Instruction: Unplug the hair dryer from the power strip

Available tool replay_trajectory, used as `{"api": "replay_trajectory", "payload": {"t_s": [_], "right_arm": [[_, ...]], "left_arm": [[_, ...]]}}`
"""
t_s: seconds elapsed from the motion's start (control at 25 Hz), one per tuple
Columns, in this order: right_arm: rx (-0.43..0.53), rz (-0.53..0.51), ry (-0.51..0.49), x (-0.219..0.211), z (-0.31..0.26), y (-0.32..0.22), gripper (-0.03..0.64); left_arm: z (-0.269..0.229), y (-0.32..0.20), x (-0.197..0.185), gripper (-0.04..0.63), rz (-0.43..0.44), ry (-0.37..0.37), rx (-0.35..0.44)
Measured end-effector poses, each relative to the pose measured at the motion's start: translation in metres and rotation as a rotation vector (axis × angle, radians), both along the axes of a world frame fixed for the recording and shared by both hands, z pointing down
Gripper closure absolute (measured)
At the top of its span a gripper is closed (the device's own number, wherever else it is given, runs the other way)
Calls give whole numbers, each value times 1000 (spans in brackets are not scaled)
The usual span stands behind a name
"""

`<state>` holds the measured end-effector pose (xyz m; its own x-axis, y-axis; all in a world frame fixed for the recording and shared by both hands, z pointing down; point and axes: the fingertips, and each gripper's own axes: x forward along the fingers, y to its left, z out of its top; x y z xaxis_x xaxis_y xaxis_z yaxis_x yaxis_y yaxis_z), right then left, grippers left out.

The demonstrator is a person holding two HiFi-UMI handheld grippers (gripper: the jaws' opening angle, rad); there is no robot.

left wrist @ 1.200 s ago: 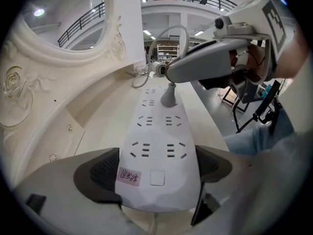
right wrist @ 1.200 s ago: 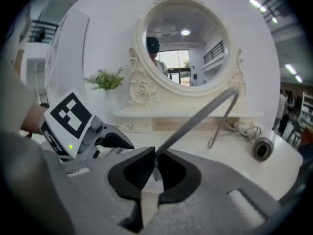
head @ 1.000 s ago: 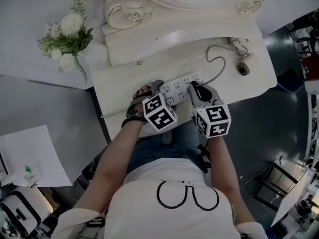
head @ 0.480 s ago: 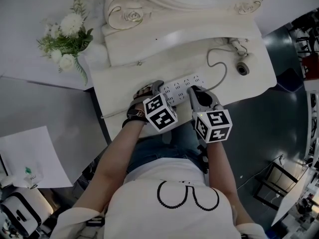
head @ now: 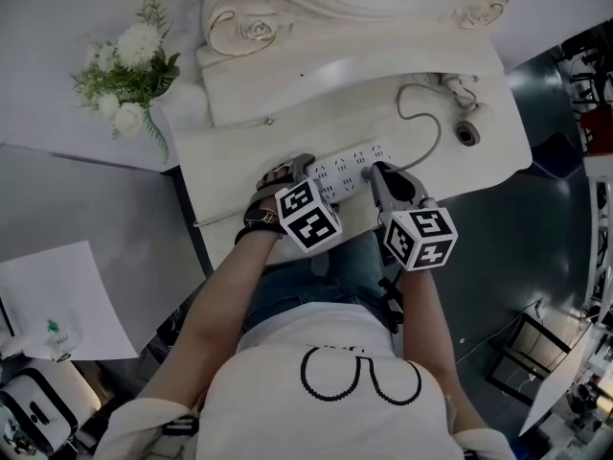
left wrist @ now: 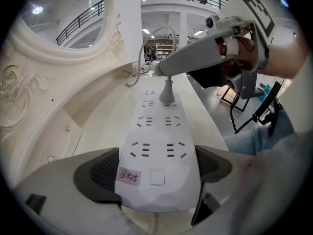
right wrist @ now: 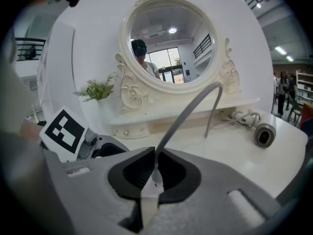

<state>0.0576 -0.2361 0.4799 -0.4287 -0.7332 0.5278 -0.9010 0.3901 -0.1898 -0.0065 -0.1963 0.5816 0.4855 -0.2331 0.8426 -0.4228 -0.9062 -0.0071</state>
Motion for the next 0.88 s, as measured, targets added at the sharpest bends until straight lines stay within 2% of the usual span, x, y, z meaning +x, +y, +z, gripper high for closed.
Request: {"api": "replay_trajectory", "payload": {"t_s": [0.12,0.28,0.36,0.72,0.88], "right_arm": [[26,14,7,0,-6,7,595],[178,93,-75,21,-57,-10,595],[203,90,-85,32,-73,-22,595],[142,121,-117,51,-67,-30,594],[90,142,-126,62,-58,-36,592]], "left_arm": [[0,1,0,130,1,-1,0],[0,0,0,130,10,-5,-1],[1,1,0,130,10,-7,-3],[-4,1,-1,129,-3,19,10],[-17,5,-1,129,-23,69,-9]]}}
